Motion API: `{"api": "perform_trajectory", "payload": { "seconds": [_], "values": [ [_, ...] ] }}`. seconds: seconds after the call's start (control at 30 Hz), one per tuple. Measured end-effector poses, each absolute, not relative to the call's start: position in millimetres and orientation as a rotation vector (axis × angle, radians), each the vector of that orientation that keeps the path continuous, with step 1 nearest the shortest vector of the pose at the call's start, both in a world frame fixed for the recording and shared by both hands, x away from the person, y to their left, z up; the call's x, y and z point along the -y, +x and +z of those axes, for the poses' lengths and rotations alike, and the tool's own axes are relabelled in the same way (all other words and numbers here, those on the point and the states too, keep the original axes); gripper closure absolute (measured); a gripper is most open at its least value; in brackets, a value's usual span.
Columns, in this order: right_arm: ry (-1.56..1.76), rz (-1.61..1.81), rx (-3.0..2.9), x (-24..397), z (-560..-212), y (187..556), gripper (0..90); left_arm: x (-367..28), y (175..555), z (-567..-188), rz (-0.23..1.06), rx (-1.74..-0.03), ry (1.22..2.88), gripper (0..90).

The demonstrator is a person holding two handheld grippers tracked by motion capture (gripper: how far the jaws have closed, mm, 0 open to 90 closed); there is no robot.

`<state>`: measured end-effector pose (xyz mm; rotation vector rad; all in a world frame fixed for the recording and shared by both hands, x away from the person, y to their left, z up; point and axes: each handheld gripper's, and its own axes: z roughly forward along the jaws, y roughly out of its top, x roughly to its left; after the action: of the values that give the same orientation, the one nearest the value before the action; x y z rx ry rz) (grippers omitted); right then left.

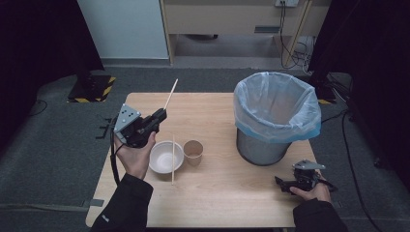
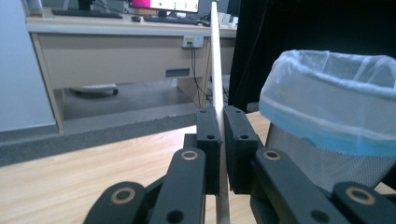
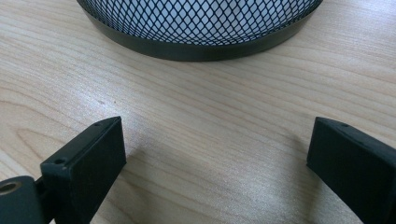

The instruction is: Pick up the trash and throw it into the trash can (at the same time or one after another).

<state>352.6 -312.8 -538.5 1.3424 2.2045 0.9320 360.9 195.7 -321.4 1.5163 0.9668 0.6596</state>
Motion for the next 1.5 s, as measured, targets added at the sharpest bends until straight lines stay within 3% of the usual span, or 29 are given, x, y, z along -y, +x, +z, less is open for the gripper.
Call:
{"api": "perform_trajectory", "payload": {
  "seconds": [0.87, 1.5],
  "values": [
    [1.341, 0.932, -2.206, 313, -538, 353, 4.5, -129, 381, -271, 0.657, -0.822, 1.496, 85.3],
    [1.344, 0.933, -2.206, 312, -539, 353, 3.9, -74, 405, -261, 0.604, -0.741, 1.495, 85.3]
  ]
}}
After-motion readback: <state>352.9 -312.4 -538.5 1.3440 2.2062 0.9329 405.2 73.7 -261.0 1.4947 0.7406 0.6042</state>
